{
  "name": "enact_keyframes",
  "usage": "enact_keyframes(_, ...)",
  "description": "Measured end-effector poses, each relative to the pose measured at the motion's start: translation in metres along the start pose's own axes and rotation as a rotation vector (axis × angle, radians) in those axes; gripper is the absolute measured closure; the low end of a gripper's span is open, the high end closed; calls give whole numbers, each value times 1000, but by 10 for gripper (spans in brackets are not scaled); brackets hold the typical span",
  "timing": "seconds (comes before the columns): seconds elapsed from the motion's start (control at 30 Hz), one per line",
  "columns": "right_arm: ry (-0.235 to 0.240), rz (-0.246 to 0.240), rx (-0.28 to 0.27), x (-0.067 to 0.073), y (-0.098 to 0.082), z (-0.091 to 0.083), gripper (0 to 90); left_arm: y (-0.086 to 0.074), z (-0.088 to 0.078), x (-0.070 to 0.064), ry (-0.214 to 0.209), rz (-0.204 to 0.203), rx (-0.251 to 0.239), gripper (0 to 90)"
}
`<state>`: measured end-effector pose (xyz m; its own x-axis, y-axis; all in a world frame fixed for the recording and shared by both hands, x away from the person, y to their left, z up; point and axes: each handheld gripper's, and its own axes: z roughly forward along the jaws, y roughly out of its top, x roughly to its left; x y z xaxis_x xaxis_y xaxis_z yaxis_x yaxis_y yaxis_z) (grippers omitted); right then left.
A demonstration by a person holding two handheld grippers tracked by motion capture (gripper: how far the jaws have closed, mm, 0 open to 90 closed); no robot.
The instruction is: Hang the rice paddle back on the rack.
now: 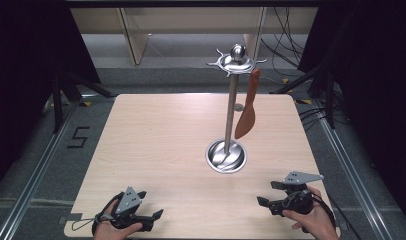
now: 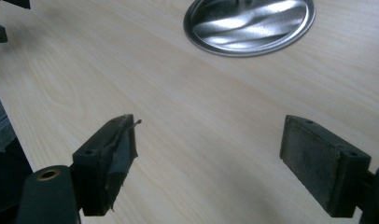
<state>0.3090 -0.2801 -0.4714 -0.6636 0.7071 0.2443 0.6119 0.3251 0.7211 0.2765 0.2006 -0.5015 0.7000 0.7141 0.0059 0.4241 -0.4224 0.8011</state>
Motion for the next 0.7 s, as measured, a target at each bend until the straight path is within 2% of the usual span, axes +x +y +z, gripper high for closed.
enact_keyframes(0.07, -18, -10, 6, -1, -3, -1, 181, 0, 0, -1, -6, -10, 3, 157)
enact_keyframes(0.13, -7, -11, 2, 0, -5, -1, 181, 0, 0, 0, -6, -3, 8, 157)
enact_keyframes(0.17, -27, -4, 12, 2, -6, -4, 180, 0, 0, -1, -4, -5, 5, 157)
enact_keyframes(0.2, -39, -50, 2, -1, -6, -4, 181, 0, -1, 2, 1, 22, 17, 157)
enact_keyframes(0.23, -15, -10, 6, 3, -8, -3, 181, 0, 0, 2, 5, 24, 13, 157)
enact_keyframes(0.27, -19, -34, 13, 1, -8, -5, 181, 0, 0, 2, 4, 27, 11, 157)
enact_keyframes(0.3, -10, -56, 9, 0, -8, -5, 181, 0, 0, 0, -3, 5, 12, 157)
enact_keyframes(0.33, -7, -5, 12, 4, -10, -6, 182, -1, 0, -1, -9, -15, 10, 157)
enact_keyframes(0.37, -22, -12, 13, 5, -11, -6, 182, 0, -1, -1, -9, -8, 14, 157)
enact_keyframes(0.4, -10, -21, 10, 5, -11, -6, 183, -1, 0, -1, -10, -9, 11, 157)
enact_keyframes(0.47, -26, -20, 15, 6, -12, -8, 183, -1, 0, -1, -11, -9, 12, 157)
enact_keyframes(0.5, -9, 0, 8, 8, -13, -8, 184, -1, 0, -1, -11, -6, 15, 156)
enact_keyframes(0.57, -35, -26, 15, 7, -14, -9, 184, -1, 0, -1, -10, -7, 14, 156)
enact_keyframes(0.6, -28, -6, 19, 9, -15, -10, 184, -1, 0, -1, -10, -7, 12, 156)
enact_keyframes(0.7, -7, -21, 11, 9, -17, -9, 184, -1, 0, -1, -8, -12, 9, 156)
